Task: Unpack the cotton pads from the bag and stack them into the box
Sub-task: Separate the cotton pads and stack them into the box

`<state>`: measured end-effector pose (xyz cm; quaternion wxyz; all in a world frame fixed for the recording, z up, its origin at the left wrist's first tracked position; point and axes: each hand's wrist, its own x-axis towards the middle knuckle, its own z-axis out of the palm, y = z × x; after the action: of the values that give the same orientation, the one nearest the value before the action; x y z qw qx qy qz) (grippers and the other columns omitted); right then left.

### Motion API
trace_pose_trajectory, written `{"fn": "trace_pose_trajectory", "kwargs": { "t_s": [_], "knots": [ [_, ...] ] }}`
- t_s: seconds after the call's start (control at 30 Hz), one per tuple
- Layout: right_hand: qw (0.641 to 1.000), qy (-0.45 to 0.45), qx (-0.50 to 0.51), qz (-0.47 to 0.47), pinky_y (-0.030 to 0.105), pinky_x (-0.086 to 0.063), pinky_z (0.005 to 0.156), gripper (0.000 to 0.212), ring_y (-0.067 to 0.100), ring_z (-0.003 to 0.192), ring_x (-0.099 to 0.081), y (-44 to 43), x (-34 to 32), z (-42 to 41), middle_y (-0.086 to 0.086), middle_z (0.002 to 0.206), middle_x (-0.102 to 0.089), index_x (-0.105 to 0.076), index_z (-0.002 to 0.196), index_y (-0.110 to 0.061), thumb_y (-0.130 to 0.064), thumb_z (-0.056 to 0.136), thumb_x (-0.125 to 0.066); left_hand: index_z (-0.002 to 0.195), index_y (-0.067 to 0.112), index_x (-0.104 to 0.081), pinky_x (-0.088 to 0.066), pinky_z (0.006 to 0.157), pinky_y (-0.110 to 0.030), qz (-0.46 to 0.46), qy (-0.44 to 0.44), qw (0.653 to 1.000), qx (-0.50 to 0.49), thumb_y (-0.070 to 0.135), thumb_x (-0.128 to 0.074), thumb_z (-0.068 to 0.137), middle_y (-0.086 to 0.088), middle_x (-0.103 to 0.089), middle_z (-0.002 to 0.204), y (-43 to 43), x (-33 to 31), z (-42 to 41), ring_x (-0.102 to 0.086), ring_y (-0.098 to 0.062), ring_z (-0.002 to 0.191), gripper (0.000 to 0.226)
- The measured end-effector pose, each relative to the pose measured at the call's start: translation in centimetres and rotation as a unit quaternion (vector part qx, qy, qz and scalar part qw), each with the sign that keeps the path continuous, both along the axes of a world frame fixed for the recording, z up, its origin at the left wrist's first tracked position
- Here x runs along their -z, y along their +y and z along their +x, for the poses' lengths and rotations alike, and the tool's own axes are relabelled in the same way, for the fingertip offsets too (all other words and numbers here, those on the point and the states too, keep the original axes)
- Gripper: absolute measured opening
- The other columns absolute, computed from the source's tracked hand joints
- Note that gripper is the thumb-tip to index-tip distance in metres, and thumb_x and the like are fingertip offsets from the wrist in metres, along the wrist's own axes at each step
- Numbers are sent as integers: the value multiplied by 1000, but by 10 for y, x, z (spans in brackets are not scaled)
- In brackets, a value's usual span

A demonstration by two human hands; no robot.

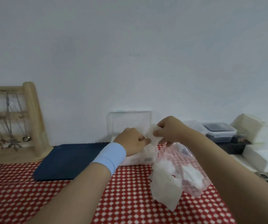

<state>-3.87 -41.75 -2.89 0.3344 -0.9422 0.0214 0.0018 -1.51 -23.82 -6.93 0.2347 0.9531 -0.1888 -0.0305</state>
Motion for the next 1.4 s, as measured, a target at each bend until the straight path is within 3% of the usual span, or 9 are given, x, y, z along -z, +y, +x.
{"fn": "trace_pose_trajectory", "kwargs": {
  "t_s": [0.07, 0.2, 0.37, 0.67, 0.8, 1.03, 1.17, 1.27, 1.4],
  "knots": [
    [999, -8, -2, -48, 25, -50, 47, 16, 16, 55, -71, 2, 4, 3, 13, 69, -70, -67, 84, -1, -15, 91, -66, 81, 22, -79, -55, 78, -35, 61, -5, 998, 7, 52, -56, 95, -3, -69, 87, -2, 2, 2, -62, -19, 77, 40],
    [993, -11, 0, -121, 34, -58, 69, 20, 19, 55, -69, 11, 10, 5, 8, 59, -69, -69, 82, 0, -19, 85, -67, 112, 34, -78, -53, 100, -37, 118, 11, 993, 12, 38, -60, 90, 8, -72, 116, 4, 0, 4, -59, -18, 113, 29],
    [972, 6, -18, -232, 30, -61, 70, 15, 11, 55, -71, 30, 11, 6, 0, 64, -74, -75, 86, -11, -25, 81, -74, 119, 38, -72, -50, 103, -39, 137, 15, 990, 20, 40, -61, 90, 6, -65, 124, 9, -5, 4, -53, -19, 119, 31],
    [909, 57, 2, -413, 29, -46, 63, 31, 17, 63, -57, 63, 14, 21, -2, 73, -58, -50, 75, -17, -23, 79, -81, 120, 40, -72, -47, 103, -38, 127, 9, 991, 35, 42, -58, 92, 3, -59, 128, 19, -1, 9, -44, -18, 128, 32],
    [927, 141, -12, -347, 27, -46, 64, 21, 14, 60, -55, 75, 19, 25, 0, 71, -58, -53, 76, -13, -18, 89, -68, 123, 46, -68, -42, 102, -38, 122, -19, 991, 44, 55, -48, 96, 2, -52, 125, 24, 13, 10, -41, -19, 125, 35],
    [955, 295, 24, -35, 23, -29, 47, 16, 18, 47, -33, 54, 10, 25, 5, 65, -48, -51, 75, -13, -8, 86, -40, 141, 36, -54, -36, 110, -37, 73, -58, 994, 65, 43, -50, 97, 4, -51, 139, 40, 27, 10, -37, -19, 132, 44],
    [960, 278, 34, -14, 21, -30, 46, 21, 16, 41, -42, 54, 11, 18, 5, 65, -56, -58, 82, -8, -7, 89, -39, 144, 32, -53, -34, 112, -36, 68, -71, 993, 64, 42, -46, 100, 4, -50, 142, 39, 28, 8, -36, -18, 134, 45],
    [967, 253, 38, -10, 22, -35, 47, 36, 17, 46, -48, 48, 7, 13, 11, 91, -70, -68, 108, 0, -9, 93, -36, 151, 28, -45, -27, 119, -35, 69, -117, 989, 63, 39, -39, 105, 5, -40, 156, 38, 29, 6, -30, -17, 144, 48],
    [969, 244, -1, -28, 26, -42, 50, 19, 18, 56, -55, 53, 9, 0, 8, 101, -63, -61, 105, -5, -10, 97, -44, 161, 25, -21, -6, 127, -42, 154, -82, 979, 109, 44, -25, 107, 2, -13, 170, 21, 40, -4, -9, -18, 156, 57]
  ]
}}
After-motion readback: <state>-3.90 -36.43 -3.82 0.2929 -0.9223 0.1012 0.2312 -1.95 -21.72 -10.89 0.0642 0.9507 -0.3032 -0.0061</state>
